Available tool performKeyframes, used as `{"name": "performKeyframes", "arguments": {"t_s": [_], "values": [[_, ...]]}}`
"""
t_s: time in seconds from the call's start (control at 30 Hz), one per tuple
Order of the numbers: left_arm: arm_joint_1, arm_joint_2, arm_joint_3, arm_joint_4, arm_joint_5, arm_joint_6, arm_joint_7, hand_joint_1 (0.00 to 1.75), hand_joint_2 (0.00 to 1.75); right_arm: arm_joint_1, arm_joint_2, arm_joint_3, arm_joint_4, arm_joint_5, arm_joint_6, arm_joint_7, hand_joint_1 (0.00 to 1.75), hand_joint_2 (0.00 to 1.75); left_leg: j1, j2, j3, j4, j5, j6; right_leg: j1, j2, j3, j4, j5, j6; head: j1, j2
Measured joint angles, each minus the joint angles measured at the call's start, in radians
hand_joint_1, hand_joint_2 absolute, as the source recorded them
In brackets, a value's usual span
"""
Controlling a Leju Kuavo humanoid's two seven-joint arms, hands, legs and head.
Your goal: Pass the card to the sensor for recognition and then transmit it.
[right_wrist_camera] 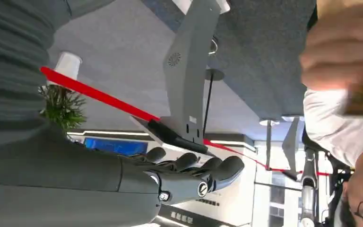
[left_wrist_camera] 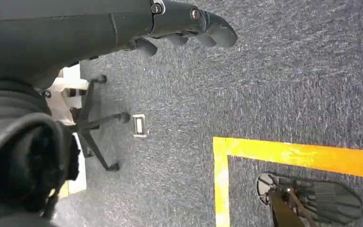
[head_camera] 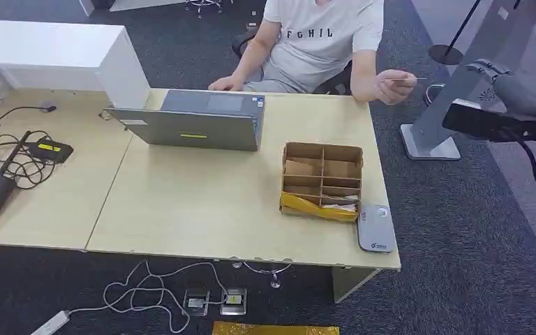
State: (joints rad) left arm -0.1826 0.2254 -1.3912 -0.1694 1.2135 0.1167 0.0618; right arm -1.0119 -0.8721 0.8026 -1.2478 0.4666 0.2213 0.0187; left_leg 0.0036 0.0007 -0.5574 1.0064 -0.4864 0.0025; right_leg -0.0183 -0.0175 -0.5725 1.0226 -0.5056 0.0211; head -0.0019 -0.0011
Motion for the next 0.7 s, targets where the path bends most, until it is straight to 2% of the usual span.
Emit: {"name": "performKeyframes", "arguments": {"t_s": [0.23,0.43,0.57,0.7], "values": [[0.001,-0.002,-0.002,0.000,0.003,0.010,0.001,0.00,0.00,0.048,0.015,-0.025,0.000,-0.033,-0.054,0.008,0.00,1.75,0.000,0.000,0.000,0.000,0.000,0.000,0.000,0.000,0.000,0.000,0.000,0.000,0.000,0.000],[0.001,-0.003,-0.006,0.000,0.008,0.018,0.002,0.00,0.00,0.093,0.052,-0.087,0.005,-0.054,-0.161,0.002,0.00,1.75,0.000,-0.001,-0.001,0.000,0.000,0.000,0.000,0.000,0.000,0.000,0.000,0.000,0.000,0.000],[0.001,-0.005,-0.010,0.000,0.010,0.024,0.002,0.00,0.00,0.123,0.080,-0.129,0.011,-0.044,-0.271,-0.002,0.00,1.75,0.000,-0.001,-0.001,0.000,0.000,0.000,0.000,-0.001,0.000,0.000,0.000,0.000,0.000,0.000],[0.001,-0.005,-0.012,0.000,0.009,0.027,0.005,0.00,0.00,0.161,0.102,-0.174,0.019,-0.029,-0.309,-0.018,0.00,1.75,0.000,-0.001,-0.001,0.000,0.000,0.000,0.000,-0.001,0.000,0.000,0.000,0.000,0.000,0.000]]}}
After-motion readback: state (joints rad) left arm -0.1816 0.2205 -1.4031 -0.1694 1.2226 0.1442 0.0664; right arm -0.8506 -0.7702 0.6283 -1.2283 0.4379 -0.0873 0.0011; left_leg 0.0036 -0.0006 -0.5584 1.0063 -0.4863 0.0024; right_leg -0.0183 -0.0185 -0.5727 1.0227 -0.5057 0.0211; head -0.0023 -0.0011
